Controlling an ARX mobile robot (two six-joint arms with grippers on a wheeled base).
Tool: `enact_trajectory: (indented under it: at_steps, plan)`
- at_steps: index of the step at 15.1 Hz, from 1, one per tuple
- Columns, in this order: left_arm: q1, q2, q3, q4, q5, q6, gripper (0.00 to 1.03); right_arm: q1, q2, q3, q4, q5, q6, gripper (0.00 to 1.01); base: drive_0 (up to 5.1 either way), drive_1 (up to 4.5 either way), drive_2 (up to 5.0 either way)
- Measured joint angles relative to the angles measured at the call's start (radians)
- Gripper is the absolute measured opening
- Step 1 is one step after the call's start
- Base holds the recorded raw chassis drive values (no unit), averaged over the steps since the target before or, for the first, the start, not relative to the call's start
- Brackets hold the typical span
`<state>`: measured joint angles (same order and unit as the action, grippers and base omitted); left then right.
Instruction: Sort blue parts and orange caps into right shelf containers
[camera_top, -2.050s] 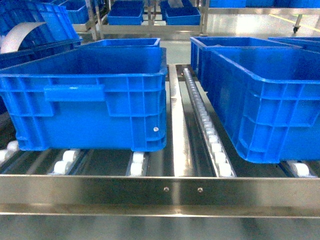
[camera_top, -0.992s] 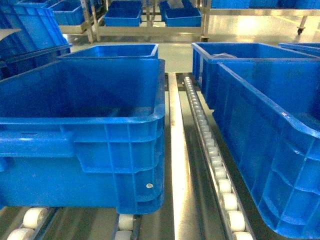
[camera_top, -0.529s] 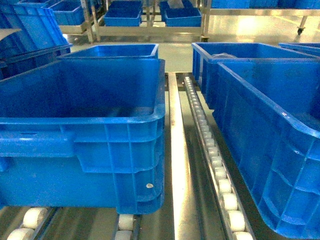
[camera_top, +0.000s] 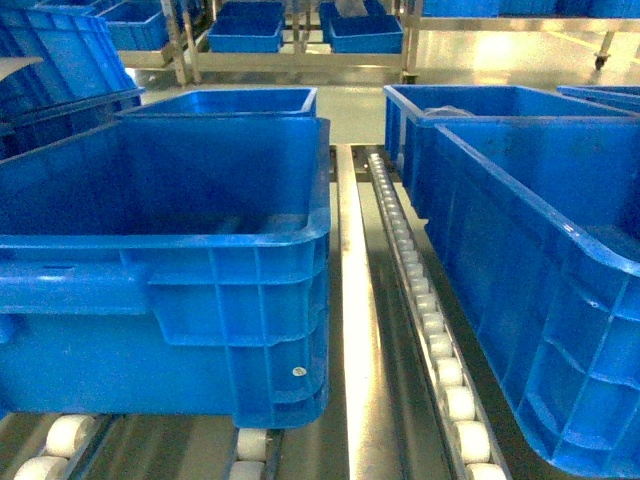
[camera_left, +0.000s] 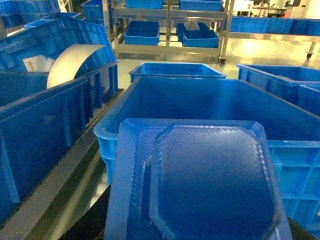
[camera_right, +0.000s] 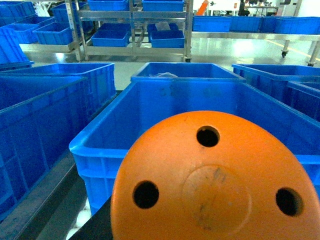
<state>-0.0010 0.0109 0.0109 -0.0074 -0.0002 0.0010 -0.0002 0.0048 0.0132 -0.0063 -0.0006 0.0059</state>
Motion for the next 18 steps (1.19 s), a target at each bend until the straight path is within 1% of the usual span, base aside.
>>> enact_trajectory:
  at_steps: [10, 11, 12, 13, 14, 15, 16, 17, 18]
  plan:
    - [0.0, 0.0, 0.0, 0.005, 0.0, -0.001, 0.43, 0.0, 0.0, 0.0, 0.0, 0.0, 0.0, 0.46, 0.0, 0.0, 0.0]
    - [-0.031, 0.123, 0.005, 0.287, -0.022, -0.024, 0.43, 0.0, 0.042, 0.0, 0.163, -0.002, -0.039, 0.46, 0.0, 0.0, 0.0]
    - [-0.038, 0.263, 0.013, 0.413, -0.015, -0.029, 0.43, -0.013, 0.136, 0.01, 0.285, -0.031, -0.05, 0.46, 0.0, 0.0, 0.0]
    - [-0.042, 0.452, 0.055, 0.573, 0.017, -0.03, 0.43, -0.039, 0.32, 0.031, 0.447, -0.05, -0.067, 0.46, 0.0, 0.0, 0.0]
    - [-0.045, 0.652, 0.145, 0.74, 0.053, -0.036, 0.43, -0.058, 0.526, 0.093, 0.61, -0.073, -0.067, 0.46, 0.0, 0.0, 0.0]
    - [-0.041, 0.827, 0.249, 0.864, 0.073, -0.051, 0.43, -0.059, 0.702, 0.182, 0.739, -0.087, -0.067, 0.46, 0.0, 0.0, 0.0]
    - [-0.042, 0.943, 0.311, 0.916, 0.074, -0.055, 0.43, -0.058, 0.815, 0.25, 0.798, -0.103, -0.067, 0.46, 0.0, 0.0, 0.0]
    - [-0.049, 1.133, 0.449, 0.945, 0.074, -0.066, 0.43, -0.044, 0.981, 0.352, 0.845, -0.089, -0.07, 0.46, 0.0, 0.0, 0.0]
    - [-0.051, 1.266, 0.548, 0.891, 0.077, -0.079, 0.43, -0.035, 1.143, 0.453, 0.822, -0.077, -0.071, 0.46, 0.0, 0.0, 0.0]
